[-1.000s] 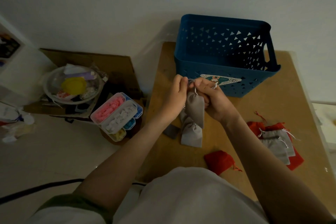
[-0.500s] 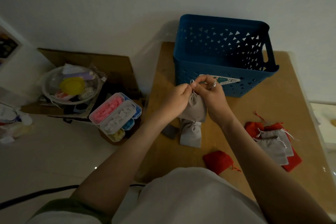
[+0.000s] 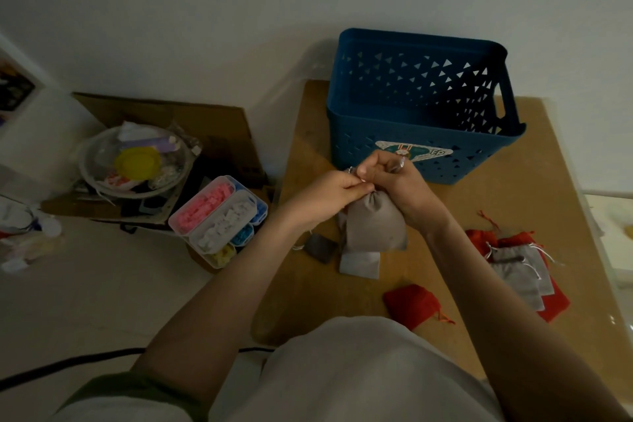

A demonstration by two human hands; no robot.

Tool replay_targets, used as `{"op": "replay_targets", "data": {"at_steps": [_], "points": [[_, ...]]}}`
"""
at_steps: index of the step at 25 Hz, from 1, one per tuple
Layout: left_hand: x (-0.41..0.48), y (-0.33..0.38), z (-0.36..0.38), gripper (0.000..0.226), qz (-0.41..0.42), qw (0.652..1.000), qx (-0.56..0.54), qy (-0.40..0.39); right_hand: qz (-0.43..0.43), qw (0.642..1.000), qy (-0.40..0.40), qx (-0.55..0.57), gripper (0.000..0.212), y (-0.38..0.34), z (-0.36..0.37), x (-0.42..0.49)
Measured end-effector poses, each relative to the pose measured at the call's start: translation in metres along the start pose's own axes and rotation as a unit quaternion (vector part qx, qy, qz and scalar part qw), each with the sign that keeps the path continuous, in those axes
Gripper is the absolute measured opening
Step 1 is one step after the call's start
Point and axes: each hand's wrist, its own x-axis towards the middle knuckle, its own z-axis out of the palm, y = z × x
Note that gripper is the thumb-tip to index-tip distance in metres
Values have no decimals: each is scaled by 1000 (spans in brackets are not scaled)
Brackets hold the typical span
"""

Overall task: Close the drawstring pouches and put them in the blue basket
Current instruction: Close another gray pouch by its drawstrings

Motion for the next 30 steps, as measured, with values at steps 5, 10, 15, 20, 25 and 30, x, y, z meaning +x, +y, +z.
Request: {"op": "replay_targets", "data": {"at_steps": [5, 10, 15, 20, 25, 30], "points": [[2, 9, 0, 31, -33, 993, 113, 14, -35, 995, 10, -92, 12, 0, 1, -3], [7, 6, 4, 24, 0, 946, 282, 159, -41, 969, 59, -238, 7, 2, 4, 0], [6, -2, 6, 15, 96, 953, 191, 216, -76, 969, 77, -222, 6, -2, 1, 1], [5, -1, 2, 15, 132, 972, 62, 183, -122, 974, 100, -163, 15, -5, 5, 1], [10, -2, 2, 10, 94, 984, -58, 139, -114, 982, 100, -110, 14, -12, 9, 2], [13, 2, 6, 13, 15, 944, -248, 219, -151, 964, 129, -179, 21, -10, 11, -1]]}}
